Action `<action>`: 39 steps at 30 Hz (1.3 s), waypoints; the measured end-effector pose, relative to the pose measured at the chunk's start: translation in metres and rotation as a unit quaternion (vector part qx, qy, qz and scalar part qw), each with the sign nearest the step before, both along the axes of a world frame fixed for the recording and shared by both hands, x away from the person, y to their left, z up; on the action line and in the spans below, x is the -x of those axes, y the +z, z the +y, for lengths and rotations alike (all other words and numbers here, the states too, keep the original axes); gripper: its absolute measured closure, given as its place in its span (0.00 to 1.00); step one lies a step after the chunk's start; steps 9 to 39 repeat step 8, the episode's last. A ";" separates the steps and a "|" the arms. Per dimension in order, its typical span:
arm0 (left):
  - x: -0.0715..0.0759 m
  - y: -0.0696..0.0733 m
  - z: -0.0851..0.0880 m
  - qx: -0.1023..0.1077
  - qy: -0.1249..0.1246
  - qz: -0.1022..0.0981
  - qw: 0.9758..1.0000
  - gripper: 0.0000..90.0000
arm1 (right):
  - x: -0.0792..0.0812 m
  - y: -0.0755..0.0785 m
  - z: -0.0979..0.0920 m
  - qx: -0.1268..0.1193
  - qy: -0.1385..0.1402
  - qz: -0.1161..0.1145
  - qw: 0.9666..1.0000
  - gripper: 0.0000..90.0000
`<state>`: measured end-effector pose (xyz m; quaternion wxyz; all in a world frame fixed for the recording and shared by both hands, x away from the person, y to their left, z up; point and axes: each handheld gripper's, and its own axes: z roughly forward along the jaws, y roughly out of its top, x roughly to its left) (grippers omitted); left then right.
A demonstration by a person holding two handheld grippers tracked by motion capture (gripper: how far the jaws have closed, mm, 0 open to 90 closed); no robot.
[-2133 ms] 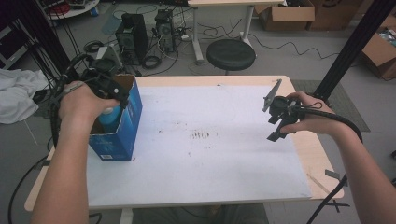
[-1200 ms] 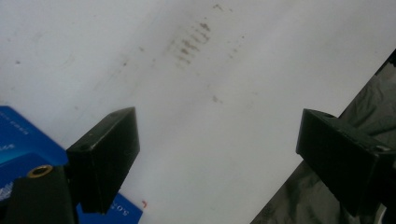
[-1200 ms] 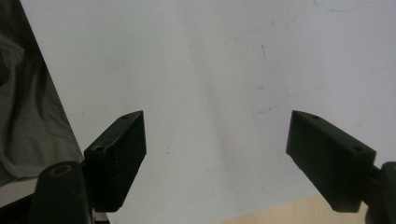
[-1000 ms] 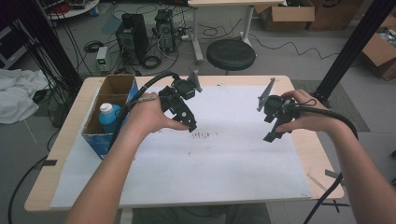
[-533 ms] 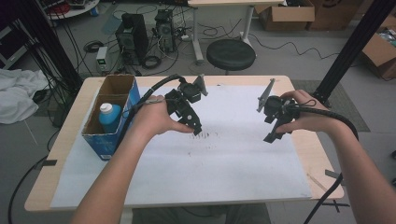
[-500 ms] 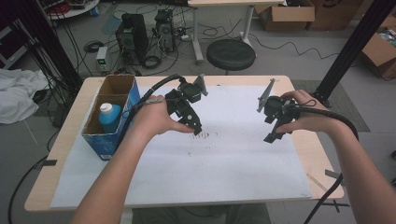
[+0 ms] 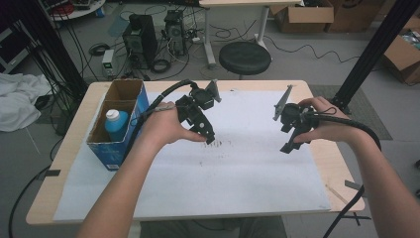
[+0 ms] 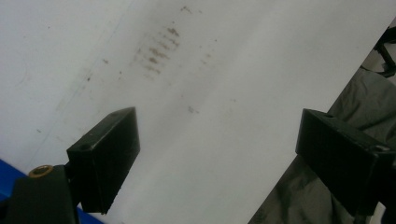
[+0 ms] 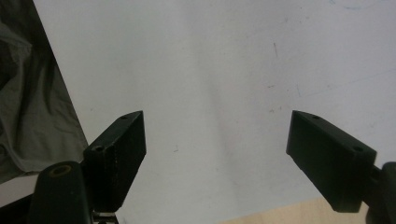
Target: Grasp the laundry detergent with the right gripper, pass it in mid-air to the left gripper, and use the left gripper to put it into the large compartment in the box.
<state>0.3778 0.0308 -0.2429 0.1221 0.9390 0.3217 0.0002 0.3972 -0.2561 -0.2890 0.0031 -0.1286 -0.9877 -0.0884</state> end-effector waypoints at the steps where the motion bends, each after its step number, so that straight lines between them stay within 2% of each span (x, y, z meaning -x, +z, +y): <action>1: 0.000 0.000 0.000 -0.001 0.001 0.000 1.000 0.16 | 0.000 0.000 0.000 0.000 0.000 -0.002 1.000 0.22; 39: 0.001 0.000 0.000 0.002 0.000 0.002 1.000 0.16 | 0.001 0.002 -0.001 -0.003 -0.001 -0.003 1.000 0.22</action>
